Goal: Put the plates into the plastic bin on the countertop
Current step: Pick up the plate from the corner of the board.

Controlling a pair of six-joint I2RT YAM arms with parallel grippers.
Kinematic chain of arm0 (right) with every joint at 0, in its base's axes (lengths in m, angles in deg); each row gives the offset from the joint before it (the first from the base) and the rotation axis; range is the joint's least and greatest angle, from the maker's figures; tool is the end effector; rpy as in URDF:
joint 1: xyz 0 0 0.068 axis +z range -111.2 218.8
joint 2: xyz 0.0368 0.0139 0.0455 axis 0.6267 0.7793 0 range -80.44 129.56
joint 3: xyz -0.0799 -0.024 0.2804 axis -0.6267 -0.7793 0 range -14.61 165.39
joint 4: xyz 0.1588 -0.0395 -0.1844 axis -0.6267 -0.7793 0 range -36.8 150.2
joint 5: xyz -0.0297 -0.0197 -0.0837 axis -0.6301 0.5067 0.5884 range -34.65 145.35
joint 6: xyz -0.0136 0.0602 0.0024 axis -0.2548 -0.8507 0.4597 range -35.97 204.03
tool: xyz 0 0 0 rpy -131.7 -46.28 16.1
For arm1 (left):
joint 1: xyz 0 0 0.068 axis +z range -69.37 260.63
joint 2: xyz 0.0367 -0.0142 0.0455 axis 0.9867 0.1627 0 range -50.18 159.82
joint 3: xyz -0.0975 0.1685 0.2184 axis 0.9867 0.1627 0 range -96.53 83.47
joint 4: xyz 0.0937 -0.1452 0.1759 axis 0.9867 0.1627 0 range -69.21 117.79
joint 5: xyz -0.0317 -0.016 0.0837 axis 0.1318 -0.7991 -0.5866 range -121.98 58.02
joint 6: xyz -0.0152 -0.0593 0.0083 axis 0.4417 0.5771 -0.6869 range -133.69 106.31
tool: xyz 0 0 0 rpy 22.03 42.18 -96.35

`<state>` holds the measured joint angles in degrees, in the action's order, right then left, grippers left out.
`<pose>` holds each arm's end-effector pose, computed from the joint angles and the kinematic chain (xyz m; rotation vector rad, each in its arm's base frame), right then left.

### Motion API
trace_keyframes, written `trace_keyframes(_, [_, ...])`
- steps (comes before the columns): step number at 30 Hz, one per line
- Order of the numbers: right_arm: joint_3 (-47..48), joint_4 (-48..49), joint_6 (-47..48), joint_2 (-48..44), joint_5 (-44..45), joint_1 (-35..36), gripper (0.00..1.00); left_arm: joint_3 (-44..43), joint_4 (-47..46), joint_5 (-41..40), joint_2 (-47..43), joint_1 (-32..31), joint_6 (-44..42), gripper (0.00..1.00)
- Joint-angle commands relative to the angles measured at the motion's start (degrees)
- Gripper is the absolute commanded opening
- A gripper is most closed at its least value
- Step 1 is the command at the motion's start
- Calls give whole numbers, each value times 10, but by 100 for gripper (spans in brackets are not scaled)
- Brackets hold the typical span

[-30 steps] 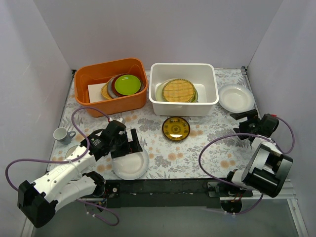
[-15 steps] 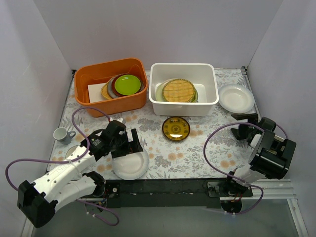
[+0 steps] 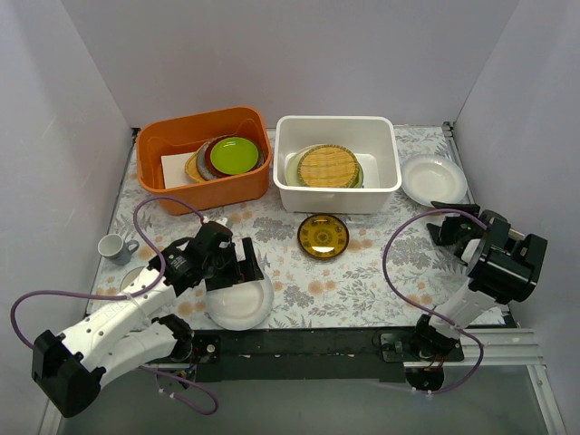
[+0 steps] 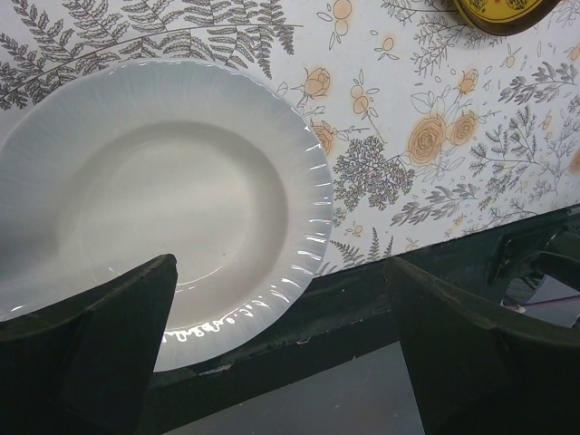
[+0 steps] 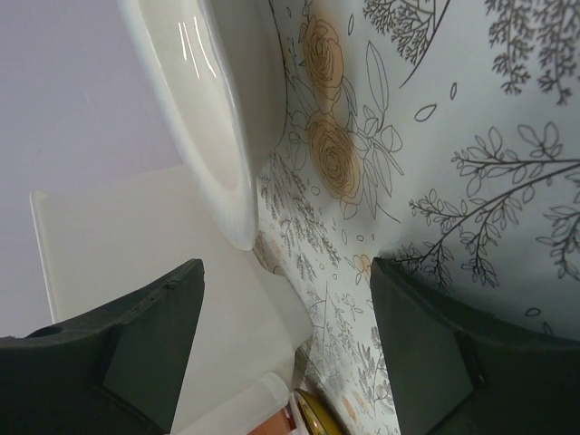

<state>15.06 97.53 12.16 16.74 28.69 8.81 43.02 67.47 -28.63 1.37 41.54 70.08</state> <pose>0.2690 -0.1312 0.1488 1.4862 1.5841 0.9187 0.1099 -0.0927 0.2490 -1.0517 2.6228 -0.7563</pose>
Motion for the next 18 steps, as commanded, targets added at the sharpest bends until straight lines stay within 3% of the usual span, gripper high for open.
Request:
trace_keyframes(1, [28,28,-19,12,21,-2,80,3,-4,3,0,-3,-4,98])
trace_keyframes(11, [71,19,-41,64,57,28,69,4,-7,4,7,-5,-6,98])
trace_keyframes(18, [125,-50,-21,78,99,70,66,3,-4,-5,5,-5,-1,98])
